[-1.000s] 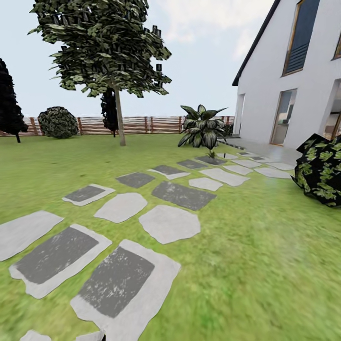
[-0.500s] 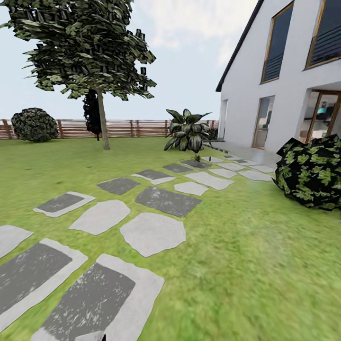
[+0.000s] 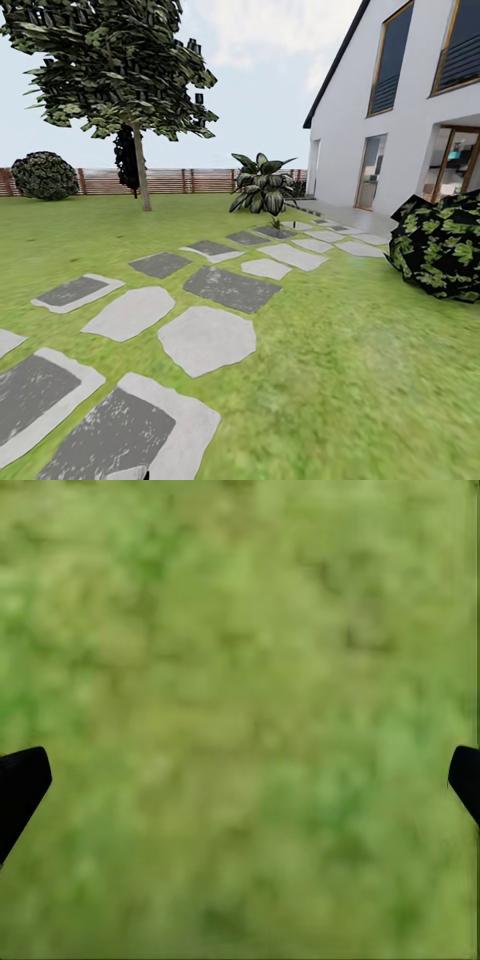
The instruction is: Pick up the pesticide atomizer in the garden and spray insectifuge to fully cover both potted plants in the garden.
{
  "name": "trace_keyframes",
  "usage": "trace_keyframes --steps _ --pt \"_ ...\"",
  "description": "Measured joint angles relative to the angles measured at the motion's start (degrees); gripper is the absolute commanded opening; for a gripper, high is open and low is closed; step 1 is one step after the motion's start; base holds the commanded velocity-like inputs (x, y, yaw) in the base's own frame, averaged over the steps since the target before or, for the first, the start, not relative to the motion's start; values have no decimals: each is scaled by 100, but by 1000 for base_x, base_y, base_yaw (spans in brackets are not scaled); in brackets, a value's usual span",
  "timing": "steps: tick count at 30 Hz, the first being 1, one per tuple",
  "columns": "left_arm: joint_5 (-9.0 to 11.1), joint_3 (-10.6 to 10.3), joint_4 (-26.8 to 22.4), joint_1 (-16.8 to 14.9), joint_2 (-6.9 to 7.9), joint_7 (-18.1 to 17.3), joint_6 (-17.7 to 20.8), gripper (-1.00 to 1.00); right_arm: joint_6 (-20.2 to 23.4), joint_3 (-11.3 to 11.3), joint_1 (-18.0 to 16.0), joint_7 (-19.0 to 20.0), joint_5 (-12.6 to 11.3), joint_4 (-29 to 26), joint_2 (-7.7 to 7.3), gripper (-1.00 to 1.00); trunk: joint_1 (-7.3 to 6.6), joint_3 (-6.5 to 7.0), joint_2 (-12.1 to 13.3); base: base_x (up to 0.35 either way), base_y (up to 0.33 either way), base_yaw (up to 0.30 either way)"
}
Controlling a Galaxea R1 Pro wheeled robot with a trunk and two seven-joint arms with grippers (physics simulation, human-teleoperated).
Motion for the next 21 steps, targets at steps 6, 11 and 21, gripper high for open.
trace_keyframes --steps 6,11,21 --pt "0 0 -5 0 0 0 0 100 0 10 0 10 5 -2 7 100 0 0 0 305 -130 0" --pt "0 0 -3 0 0 0 0 100 0 7 0 11 1 -2 0 100 0 0 0 307 -129 0" --pt "3 0 1 0 0 0 0 100 0 5 0 1 0 5 0 100 0 0 0 323 -106 0"
